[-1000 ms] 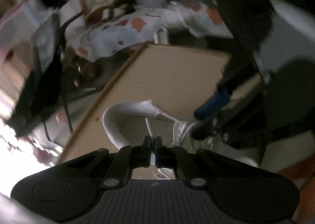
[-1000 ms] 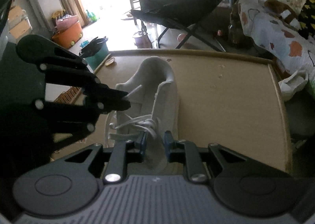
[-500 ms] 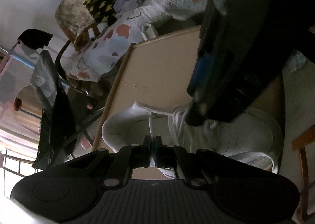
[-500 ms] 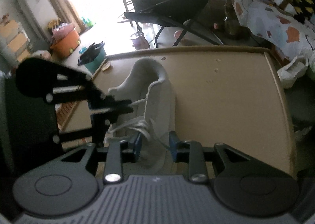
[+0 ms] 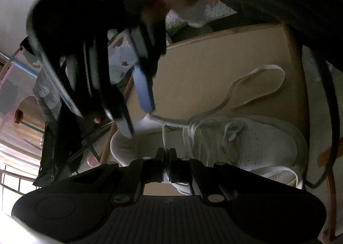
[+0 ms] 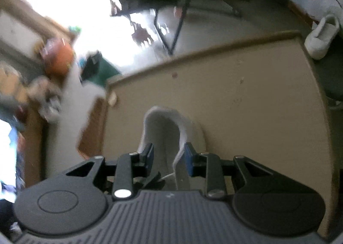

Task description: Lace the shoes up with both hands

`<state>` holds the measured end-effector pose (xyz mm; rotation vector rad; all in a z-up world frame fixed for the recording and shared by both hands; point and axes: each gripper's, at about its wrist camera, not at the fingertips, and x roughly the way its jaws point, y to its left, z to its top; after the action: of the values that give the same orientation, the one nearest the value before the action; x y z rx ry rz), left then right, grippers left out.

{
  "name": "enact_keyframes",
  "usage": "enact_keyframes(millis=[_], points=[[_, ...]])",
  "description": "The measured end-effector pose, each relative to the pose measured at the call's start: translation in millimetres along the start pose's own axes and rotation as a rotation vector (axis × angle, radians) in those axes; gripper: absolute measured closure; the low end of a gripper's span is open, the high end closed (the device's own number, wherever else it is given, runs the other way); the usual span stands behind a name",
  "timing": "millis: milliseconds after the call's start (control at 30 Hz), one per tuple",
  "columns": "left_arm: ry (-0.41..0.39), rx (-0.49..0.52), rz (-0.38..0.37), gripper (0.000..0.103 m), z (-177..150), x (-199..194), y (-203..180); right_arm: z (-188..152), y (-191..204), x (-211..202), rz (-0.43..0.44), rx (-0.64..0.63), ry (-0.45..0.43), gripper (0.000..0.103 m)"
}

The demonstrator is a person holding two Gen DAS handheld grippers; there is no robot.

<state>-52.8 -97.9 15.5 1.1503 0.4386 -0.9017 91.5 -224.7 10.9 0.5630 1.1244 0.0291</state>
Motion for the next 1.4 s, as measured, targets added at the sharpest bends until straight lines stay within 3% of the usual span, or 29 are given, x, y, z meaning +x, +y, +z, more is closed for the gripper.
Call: enact_keyframes(millis=[133,200,300,533,867,1400], points=[[-0.011,0.018,-0.002,0.099,-0.5,-1.3,-5.3,3.6,22.6,21.1,-0.131,-0.171,0.086,0.078],[-0.018,0.034,-0.002,0.099,-1.4,-2.4,-7.8,2.9,23.1,26.0,-0.148,-0.238,0.107,0.082],[-0.035,0.052,0.002,0.099,-3.1,-4.4,-15.1,6.0,15.3,24.0,-0.097,-0.268,0.125,0.083],[-0.090,0.102,-0.015,0.099,-9.0,-6.3,-32.3,12.5,-17.3,18.1,0.066,-0.201,0.160,0.084],[-0.080,0.203,-0.021,0.099,-7.1,-7.4,-37.0,16.3,-38.4,9.9,0.195,-0.218,0.165,0.084],[-0.068,0.328,-0.010,0.099,4.8,-5.0,-11.9,17.1,-43.8,4.9,0.222,-0.211,0.167,0.084]])
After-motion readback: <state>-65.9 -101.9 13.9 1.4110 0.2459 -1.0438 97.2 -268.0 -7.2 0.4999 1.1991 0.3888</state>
